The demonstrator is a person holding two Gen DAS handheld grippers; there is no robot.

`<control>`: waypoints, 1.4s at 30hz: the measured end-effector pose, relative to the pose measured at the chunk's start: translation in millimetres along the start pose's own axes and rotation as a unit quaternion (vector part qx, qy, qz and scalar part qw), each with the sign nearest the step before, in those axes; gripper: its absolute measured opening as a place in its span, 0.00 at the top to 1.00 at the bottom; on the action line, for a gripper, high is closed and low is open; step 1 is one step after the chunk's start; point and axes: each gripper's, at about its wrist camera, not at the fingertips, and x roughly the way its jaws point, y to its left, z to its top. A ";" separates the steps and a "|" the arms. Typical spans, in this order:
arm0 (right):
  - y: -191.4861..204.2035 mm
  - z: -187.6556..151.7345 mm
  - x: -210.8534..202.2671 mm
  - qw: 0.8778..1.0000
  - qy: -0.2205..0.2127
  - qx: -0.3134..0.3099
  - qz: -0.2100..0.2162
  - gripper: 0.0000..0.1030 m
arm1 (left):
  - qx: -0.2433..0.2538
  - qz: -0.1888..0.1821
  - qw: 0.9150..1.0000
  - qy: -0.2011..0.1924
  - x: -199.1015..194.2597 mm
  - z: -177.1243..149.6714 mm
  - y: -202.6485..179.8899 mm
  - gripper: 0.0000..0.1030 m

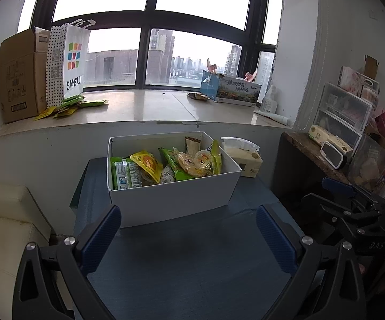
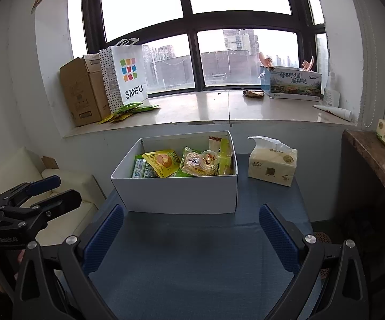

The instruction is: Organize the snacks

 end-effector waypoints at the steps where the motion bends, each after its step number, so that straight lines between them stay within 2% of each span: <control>1: -0.2 0.2 -0.4 1.000 -0.001 -0.001 0.000 0.00 | 0.001 -0.001 1.000 0.000 -0.1 0.3 0.0 0.00; 42: -1.2 2.1 -2.4 1.000 0.001 -0.003 -0.001 0.00 | 0.016 -0.004 1.000 0.000 -1.5 1.5 -6.2 0.00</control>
